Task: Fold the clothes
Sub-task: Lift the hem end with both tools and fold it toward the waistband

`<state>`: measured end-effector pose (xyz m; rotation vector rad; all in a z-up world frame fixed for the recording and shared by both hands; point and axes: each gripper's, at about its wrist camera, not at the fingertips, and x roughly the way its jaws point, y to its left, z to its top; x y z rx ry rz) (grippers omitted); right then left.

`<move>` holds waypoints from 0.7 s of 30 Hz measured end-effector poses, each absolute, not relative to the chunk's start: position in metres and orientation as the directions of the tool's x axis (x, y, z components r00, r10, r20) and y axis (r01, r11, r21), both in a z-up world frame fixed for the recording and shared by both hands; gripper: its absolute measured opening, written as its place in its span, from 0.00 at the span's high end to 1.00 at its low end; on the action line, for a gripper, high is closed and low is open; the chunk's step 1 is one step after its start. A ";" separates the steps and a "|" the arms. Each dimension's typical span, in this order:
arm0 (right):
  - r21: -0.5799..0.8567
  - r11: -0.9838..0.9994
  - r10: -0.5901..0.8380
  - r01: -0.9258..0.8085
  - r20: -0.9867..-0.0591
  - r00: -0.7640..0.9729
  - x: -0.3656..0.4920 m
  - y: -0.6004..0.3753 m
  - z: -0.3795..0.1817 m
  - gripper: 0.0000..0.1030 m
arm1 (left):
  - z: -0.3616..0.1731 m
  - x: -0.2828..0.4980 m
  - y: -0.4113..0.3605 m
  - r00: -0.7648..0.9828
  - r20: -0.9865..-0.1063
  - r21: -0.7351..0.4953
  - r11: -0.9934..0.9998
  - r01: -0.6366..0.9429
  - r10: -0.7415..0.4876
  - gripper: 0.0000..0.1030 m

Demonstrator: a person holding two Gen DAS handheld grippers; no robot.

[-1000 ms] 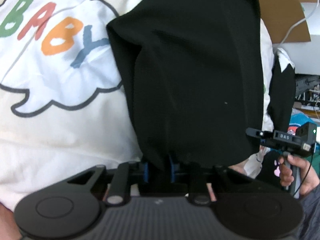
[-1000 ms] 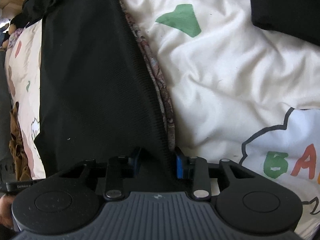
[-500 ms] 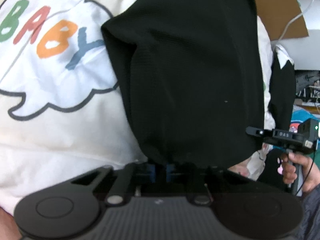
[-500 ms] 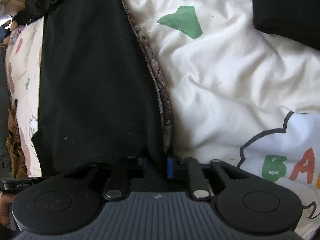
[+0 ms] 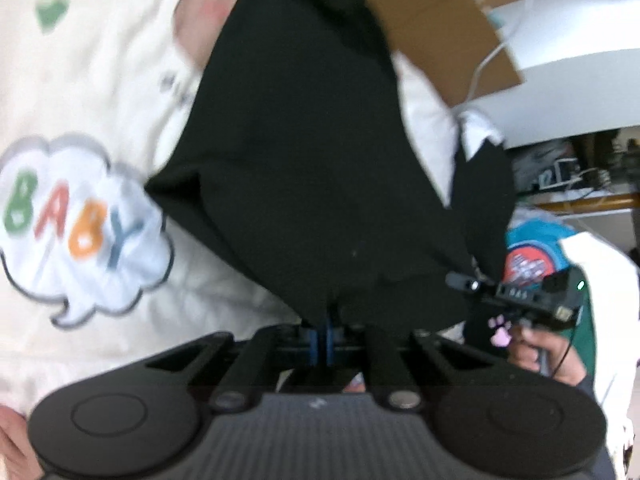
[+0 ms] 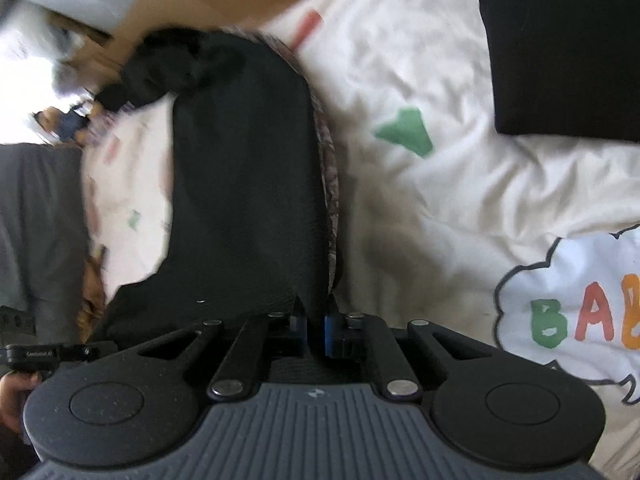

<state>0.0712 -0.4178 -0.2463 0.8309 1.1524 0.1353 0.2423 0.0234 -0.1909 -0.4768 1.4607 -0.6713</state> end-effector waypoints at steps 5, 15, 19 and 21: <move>0.711 0.666 0.530 0.227 -0.665 0.526 0.067 -0.416 -0.209 0.93 | -0.160 0.250 0.039 0.033 -0.677 -0.725 0.673 0.146 -0.736 0.96; 0.720 0.693 0.570 0.025 -0.570 0.593 0.042 -0.384 -0.117 0.94 | -0.095 0.233 0.091 -0.028 -0.647 -0.744 0.623 0.243 -0.762 0.96; 0.732 0.681 0.595 -0.018 -0.538 0.597 0.020 -0.378 -0.101 0.94 | -0.087 0.230 0.073 -0.065 -0.661 -0.731 0.623 0.277 -0.747 0.96; 0.743 0.669 0.610 -0.035 -0.521 0.597 0.008 -0.377 -0.095 0.94 | -0.081 0.230 0.069 -0.084 -0.656 -0.735 0.609 0.299 -0.750 0.96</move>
